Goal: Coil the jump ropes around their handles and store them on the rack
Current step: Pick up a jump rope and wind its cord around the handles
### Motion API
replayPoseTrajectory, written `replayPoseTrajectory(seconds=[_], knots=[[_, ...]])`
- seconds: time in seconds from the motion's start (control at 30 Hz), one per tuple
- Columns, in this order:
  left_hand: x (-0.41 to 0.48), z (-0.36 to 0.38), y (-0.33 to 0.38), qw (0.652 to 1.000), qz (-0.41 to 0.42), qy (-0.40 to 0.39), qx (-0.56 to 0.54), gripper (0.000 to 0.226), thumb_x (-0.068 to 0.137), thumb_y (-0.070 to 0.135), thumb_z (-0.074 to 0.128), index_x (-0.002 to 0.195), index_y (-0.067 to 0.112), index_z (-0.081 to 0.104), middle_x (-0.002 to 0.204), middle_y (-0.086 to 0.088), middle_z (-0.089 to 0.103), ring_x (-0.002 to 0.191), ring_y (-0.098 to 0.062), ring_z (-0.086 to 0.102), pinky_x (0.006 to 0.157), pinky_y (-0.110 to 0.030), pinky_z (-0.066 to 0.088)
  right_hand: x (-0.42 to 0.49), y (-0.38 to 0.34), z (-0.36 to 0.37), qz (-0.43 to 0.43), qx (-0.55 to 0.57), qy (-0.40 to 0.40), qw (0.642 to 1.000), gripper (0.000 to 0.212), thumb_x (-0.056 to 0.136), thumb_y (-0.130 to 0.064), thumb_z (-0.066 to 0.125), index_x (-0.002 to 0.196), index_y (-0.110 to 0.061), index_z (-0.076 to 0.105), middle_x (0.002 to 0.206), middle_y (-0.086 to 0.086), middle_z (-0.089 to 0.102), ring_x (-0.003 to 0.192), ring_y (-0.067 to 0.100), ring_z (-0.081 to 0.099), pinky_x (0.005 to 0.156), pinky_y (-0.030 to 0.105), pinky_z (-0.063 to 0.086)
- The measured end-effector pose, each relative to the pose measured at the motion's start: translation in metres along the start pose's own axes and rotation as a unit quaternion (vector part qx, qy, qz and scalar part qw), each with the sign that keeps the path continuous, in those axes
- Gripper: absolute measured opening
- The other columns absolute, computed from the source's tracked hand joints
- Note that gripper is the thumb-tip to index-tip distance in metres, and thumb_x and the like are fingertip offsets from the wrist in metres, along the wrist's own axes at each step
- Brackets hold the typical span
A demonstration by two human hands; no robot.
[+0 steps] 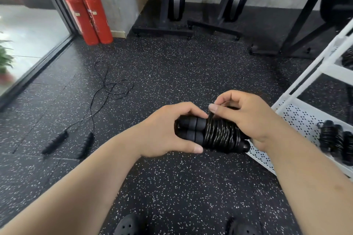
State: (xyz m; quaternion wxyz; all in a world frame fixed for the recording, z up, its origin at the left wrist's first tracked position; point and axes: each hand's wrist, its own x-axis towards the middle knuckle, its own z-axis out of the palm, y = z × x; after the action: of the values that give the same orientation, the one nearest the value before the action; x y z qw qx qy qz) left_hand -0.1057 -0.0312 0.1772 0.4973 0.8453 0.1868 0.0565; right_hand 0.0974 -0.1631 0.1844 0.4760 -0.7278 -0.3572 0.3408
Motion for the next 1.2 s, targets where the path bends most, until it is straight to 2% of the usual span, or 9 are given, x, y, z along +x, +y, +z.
replayPoseTrajectory(seconds=[0.17, 0.33, 0.53, 0.67, 0.77, 0.83, 0.97, 1.1, 1.2], knots=[[-0.002, -0.004, -0.001, 0.994, 0.024, 0.049, -0.099, 0.075, 0.081, 0.011, 0.093, 0.141, 0.040, 0.058, 0.125, 0.004, 0.073, 0.119, -0.016, 0.070, 0.108, -0.045, 0.056, 0.005, 0.000, 0.003, 0.041, 0.099, -0.011, 0.994, 0.020, 0.083, -0.028, 0.087, 0.099, -0.022, 0.078, 0.089, 0.000, 0.076, 0.081, 0.017, 0.071, 0.079, 0.041, 0.056], [0.009, 0.006, -0.010, 0.964, -0.019, 0.155, -0.215, 0.087, 0.083, 0.010, 0.092, 0.149, 0.049, 0.050, 0.138, 0.000, 0.068, 0.128, -0.019, 0.067, 0.114, -0.048, 0.048, 0.007, -0.003, 0.008, 0.004, 0.211, 0.089, 0.973, 0.021, 0.080, -0.023, 0.089, 0.097, -0.025, 0.078, 0.087, -0.003, 0.073, 0.081, 0.016, 0.071, 0.078, 0.039, 0.059], [0.023, 0.034, -0.007, 0.906, -0.123, 0.230, -0.334, 0.037, 0.105, 0.000, 0.059, 0.139, 0.013, 0.062, 0.122, -0.003, 0.078, 0.112, -0.023, 0.076, 0.099, -0.045, 0.062, -0.004, -0.012, 0.032, -0.110, 0.081, 0.200, 0.970, 0.019, 0.088, -0.018, 0.087, 0.100, -0.027, 0.075, 0.084, -0.009, 0.074, 0.079, 0.008, 0.072, 0.076, 0.028, 0.059], [0.028, 0.039, 0.004, 0.843, -0.132, 0.219, -0.473, 0.048, 0.098, 0.043, 0.050, 0.141, 0.028, 0.066, 0.133, -0.005, 0.074, 0.129, -0.030, 0.066, 0.110, -0.056, 0.052, -0.017, -0.015, 0.054, -0.162, -0.032, 0.201, 0.965, 0.019, 0.088, -0.020, 0.086, 0.097, -0.032, 0.074, 0.092, -0.017, 0.077, 0.090, 0.003, 0.074, 0.086, 0.028, 0.059], [0.028, 0.041, 0.008, 0.851, -0.143, 0.212, -0.460, 0.072, 0.089, 0.086, 0.052, 0.144, 0.040, 0.062, 0.143, 0.001, 0.068, 0.135, -0.022, 0.063, 0.117, -0.054, 0.045, -0.026, -0.019, 0.066, -0.177, -0.032, 0.202, 0.963, 0.018, 0.089, -0.023, 0.086, 0.095, -0.034, 0.074, 0.094, -0.023, 0.075, 0.095, 0.001, 0.073, 0.089, 0.028, 0.058], [0.026, 0.044, 0.010, 0.856, -0.138, 0.224, -0.445, 0.068, 0.088, 0.087, 0.055, 0.139, 0.045, 0.066, 0.141, 0.005, 0.070, 0.134, -0.018, 0.064, 0.117, -0.052, 0.044, -0.030, -0.021, 0.072, -0.199, -0.033, 0.194, 0.960, 0.018, 0.090, -0.023, 0.086, 0.095, -0.035, 0.073, 0.095, -0.024, 0.075, 0.096, 0.001, 0.073, 0.086, 0.022, 0.056], [0.017, 0.048, 0.016, 0.843, -0.136, 0.252, -0.455, 0.049, 0.106, 0.064, 0.047, 0.116, 0.029, 0.080, 0.116, 0.000, 0.081, 0.115, -0.020, 0.075, 0.109, -0.052, 0.053, -0.032, -0.026, 0.072, -0.208, -0.015, 0.135, 0.969, 0.018, 0.092, -0.019, 0.083, 0.098, -0.032, 0.073, 0.095, -0.021, 0.075, 0.096, 0.002, 0.073, 0.081, 0.012, 0.052], [0.018, 0.040, 0.023, 0.836, -0.115, 0.283, -0.457, 0.057, 0.101, 0.067, 0.047, 0.112, 0.023, 0.081, 0.113, -0.005, 0.081, 0.112, -0.031, 0.076, 0.102, -0.057, 0.057, -0.031, -0.032, 0.060, -0.208, 0.051, 0.088, 0.973, 0.024, 0.088, -0.020, 0.087, 0.106, -0.027, 0.072, 0.093, -0.008, 0.079, 0.093, 0.015, 0.077, 0.085, 0.030, 0.060], [0.019, 0.038, 0.022, 0.836, -0.099, 0.282, -0.460, 0.065, 0.096, 0.073, 0.047, 0.120, 0.021, 0.077, 0.117, -0.008, 0.080, 0.107, -0.046, 0.072, 0.078, -0.054, 0.061, -0.029, -0.031, 0.052, -0.205, 0.096, 0.120, 0.967, 0.029, 0.084, -0.021, 0.090, 0.107, -0.022, 0.072, 0.087, -0.001, 0.078, 0.082, 0.016, 0.075, 0.078, 0.031, 0.062]])
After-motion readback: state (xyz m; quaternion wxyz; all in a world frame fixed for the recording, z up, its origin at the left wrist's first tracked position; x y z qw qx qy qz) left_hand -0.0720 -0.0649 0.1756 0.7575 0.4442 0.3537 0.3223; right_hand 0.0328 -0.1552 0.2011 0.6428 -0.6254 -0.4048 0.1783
